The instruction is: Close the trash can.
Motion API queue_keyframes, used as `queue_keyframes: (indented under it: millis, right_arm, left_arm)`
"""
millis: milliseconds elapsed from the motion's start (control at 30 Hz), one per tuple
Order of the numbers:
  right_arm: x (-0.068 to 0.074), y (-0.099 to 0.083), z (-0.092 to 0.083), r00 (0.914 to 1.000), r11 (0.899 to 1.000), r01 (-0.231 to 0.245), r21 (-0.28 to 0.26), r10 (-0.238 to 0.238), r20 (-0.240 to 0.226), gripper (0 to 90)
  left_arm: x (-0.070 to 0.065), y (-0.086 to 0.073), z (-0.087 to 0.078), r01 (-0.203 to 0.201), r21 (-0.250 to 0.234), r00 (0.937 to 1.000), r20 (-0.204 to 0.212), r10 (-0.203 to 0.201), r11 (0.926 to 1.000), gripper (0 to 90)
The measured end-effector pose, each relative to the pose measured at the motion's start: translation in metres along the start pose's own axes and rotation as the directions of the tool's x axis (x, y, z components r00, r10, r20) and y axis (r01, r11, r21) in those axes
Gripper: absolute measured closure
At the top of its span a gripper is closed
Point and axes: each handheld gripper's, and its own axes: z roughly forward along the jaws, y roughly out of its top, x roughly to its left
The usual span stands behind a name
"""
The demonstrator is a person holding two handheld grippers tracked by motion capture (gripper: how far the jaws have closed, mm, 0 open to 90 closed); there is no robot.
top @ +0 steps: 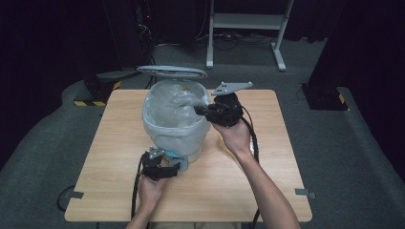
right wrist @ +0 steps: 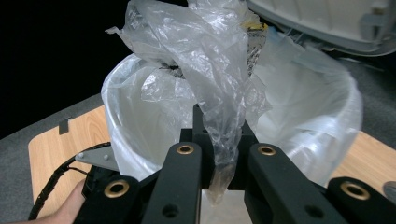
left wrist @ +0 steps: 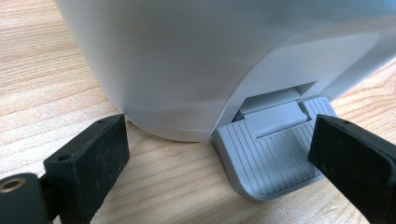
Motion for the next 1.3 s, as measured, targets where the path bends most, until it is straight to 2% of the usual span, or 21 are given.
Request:
queue_keyframes:
  millis: [333, 567, 733, 900, 967, 1200, 1300]
  right_arm:
    - [0.002, 0.005, 0.027, 0.9999, 0.999, -0.006, 0.047, 0.007, -0.012, 84.6]
    - [-0.001, 0.006, 0.038, 0.9999, 0.997, -0.016, 0.075, 0.016, 0.004, 82.0]
    - [-0.003, 0.007, 0.042, 0.9994, 0.996, -0.019, 0.083, 0.017, 0.031, 70.2]
    - [0.0, 0.006, 0.044, 0.9986, 0.996, 0.003, 0.092, -0.008, 0.053, 64.1]
    - [0.002, 0.006, 0.043, 0.9979, 0.996, 0.014, 0.082, -0.02, 0.061, 57.0]
    - [0.002, 0.003, 0.039, 0.9967, 0.998, 0.019, 0.056, -0.023, 0.078, 47.0]
    - [0.005, 0.0, 0.036, 0.9927, 0.999, 0.018, 0.037, -0.022, 0.118, 40.2]
  left_arm:
    - [0.0, 0.0, 0.0, 0.003, -0.002, 1.0, 0.004, -0.003, 1.0, 5.3]
    - [0.0, 0.0, 0.0, 0.003, -0.002, 1.0, 0.003, -0.003, 1.0, 5.4]
    - [0.0, 0.0, 0.0, 0.003, -0.003, 1.0, 0.004, -0.003, 1.0, 5.4]
    - [0.0, 0.0, 0.0, 0.004, -0.004, 1.0, 0.005, -0.004, 1.0, 5.5]
    - [0.0, 0.0, 0.0, 0.004, -0.003, 1.0, 0.005, -0.004, 1.0, 5.5]
    - [0.0, 0.0, 0.0, 0.005, -0.004, 1.0, 0.005, -0.005, 1.0, 5.5]
    - [0.0, 0.0, 0.0, 0.005, -0.004, 1.0, 0.005, -0.005, 1.0, 5.5]
